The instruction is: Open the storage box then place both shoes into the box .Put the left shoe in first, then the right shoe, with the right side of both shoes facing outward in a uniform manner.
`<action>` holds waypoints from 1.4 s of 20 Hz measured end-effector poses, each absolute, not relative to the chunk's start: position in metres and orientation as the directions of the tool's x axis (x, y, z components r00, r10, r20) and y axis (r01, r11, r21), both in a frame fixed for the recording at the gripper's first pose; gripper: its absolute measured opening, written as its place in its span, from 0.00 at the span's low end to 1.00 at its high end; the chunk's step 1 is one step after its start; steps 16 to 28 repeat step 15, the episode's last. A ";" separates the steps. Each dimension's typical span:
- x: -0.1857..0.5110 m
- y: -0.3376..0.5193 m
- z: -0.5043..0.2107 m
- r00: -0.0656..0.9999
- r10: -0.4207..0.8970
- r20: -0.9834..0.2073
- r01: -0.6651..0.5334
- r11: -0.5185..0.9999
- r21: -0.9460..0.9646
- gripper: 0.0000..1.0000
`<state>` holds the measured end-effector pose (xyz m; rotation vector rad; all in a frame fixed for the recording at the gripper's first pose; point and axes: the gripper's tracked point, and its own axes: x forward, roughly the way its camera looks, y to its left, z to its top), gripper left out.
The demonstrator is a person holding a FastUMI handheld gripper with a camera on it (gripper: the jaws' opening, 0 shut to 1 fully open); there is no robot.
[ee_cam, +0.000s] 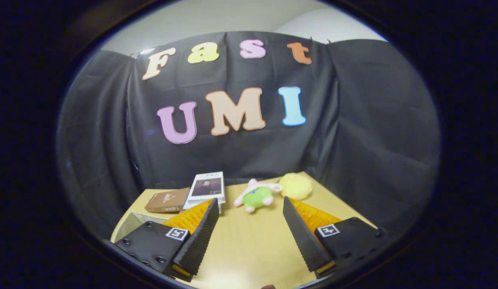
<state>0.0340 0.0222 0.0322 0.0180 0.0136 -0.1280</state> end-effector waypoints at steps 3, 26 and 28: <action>0.031 0.018 0.076 0.980 -0.147 0.135 0.152 0.988 -0.030 1.00; 0.020 0.012 0.123 0.953 -0.148 0.266 0.150 0.989 0.010 1.00; 0.020 0.012 0.123 0.953 -0.148 0.266 0.150 0.989 0.010 1.00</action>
